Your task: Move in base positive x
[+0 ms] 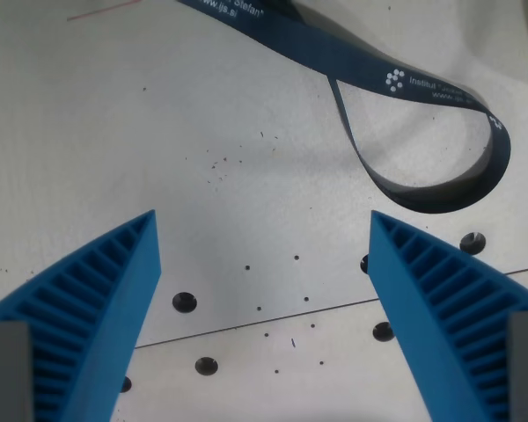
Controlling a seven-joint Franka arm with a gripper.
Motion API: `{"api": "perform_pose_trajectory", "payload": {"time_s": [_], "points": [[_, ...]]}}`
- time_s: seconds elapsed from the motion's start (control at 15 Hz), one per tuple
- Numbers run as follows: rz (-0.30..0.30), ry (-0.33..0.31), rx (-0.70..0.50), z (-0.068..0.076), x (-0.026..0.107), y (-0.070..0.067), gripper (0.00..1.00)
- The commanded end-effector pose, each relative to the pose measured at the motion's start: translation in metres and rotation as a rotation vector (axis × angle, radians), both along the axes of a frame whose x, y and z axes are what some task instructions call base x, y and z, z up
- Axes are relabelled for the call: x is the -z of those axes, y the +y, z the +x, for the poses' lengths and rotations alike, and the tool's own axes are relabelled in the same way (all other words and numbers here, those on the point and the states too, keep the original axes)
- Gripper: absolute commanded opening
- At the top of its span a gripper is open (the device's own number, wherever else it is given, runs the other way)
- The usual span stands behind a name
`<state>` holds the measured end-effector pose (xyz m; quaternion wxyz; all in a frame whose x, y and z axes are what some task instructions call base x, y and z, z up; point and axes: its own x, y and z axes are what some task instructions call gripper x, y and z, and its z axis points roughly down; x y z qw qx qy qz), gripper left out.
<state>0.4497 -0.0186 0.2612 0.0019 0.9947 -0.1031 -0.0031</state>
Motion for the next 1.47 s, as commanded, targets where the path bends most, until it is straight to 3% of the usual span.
{"api": "perform_pose_trajectory", "payload": {"time_s": [0.07,1.47], "points": [[0.0,-0.004,0.0,0.005,-0.002,0.001,1.0],[0.0,-0.004,0.0,0.117,0.003,0.02,1.0]]}}
